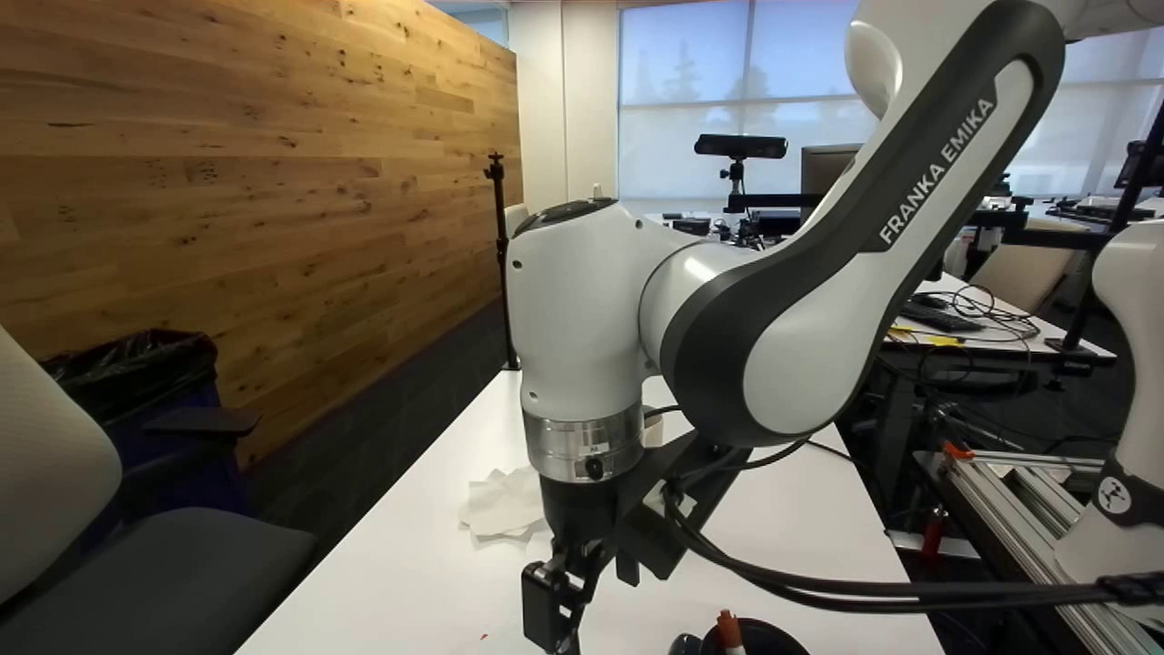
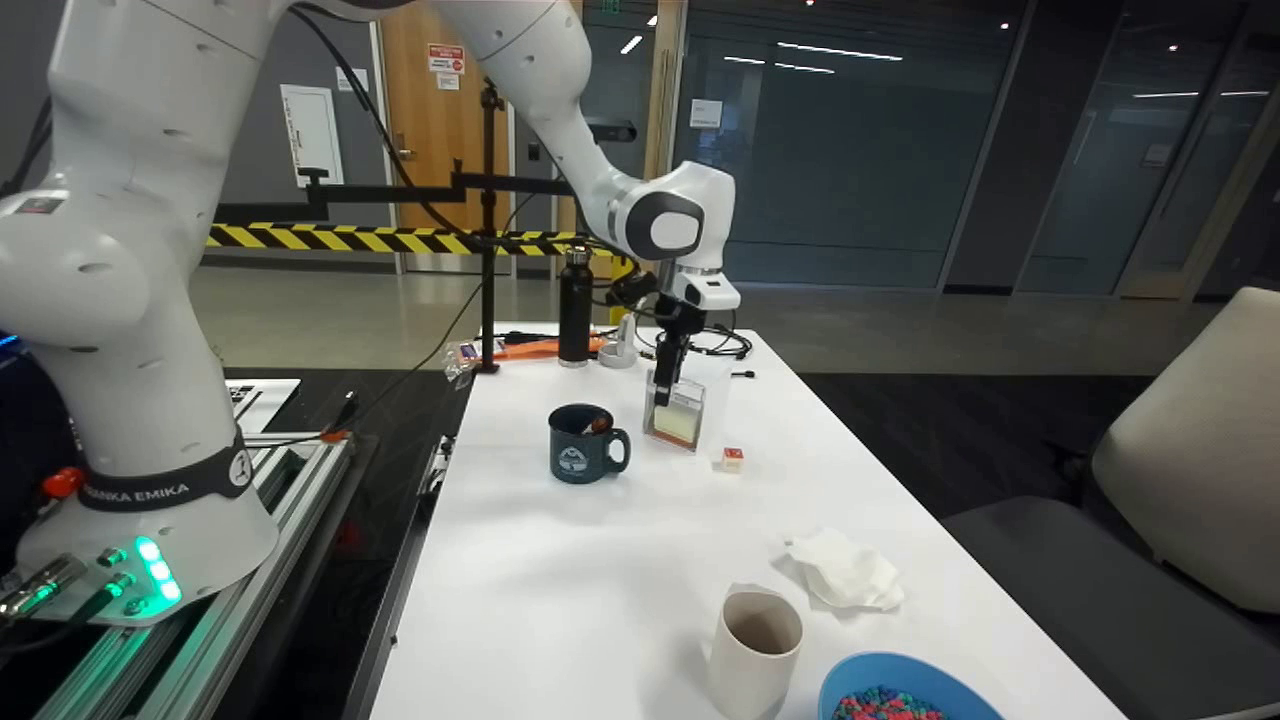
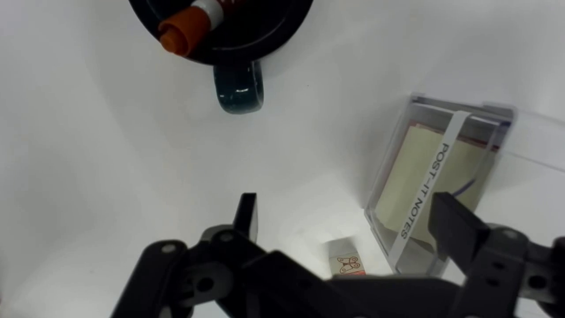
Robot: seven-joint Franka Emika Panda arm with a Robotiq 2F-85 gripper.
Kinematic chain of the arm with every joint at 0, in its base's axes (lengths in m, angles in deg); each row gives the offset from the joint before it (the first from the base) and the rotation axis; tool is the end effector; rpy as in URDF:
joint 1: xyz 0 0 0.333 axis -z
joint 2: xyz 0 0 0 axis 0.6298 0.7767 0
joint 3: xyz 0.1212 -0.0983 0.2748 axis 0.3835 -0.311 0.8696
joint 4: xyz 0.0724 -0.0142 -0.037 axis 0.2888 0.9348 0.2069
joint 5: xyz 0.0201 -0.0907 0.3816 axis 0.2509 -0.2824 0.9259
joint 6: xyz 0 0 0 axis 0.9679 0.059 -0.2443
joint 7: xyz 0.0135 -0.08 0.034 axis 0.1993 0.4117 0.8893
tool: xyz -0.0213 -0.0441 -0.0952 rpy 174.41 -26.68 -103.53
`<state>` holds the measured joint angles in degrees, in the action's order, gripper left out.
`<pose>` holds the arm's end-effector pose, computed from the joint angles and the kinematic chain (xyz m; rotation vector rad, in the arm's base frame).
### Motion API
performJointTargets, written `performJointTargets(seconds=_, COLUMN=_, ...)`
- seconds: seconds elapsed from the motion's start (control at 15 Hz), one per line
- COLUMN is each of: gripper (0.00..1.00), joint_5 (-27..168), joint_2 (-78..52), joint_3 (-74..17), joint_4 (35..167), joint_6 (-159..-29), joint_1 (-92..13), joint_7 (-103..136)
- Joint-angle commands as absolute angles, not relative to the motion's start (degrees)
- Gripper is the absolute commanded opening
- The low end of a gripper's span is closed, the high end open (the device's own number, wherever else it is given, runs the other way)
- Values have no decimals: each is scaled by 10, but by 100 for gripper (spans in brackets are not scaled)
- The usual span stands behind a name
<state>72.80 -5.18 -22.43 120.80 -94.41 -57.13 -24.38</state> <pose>0.5756 0.2134 0.2541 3.0598 -0.6766 -0.0432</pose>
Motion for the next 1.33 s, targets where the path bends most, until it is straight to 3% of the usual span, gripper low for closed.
performJointTargets(seconds=0.0, gripper=100, joint_5=717, joint_2=-48, joint_3=-224, joint_4=1210, joint_6=-962, joint_1=-572, joint_7=-251)
performJointTargets(seconds=1.27, gripper=100, joint_5=722, joint_2=-38, joint_3=-224, joint_4=1198, joint_6=-974, joint_1=-580, joint_7=-289)
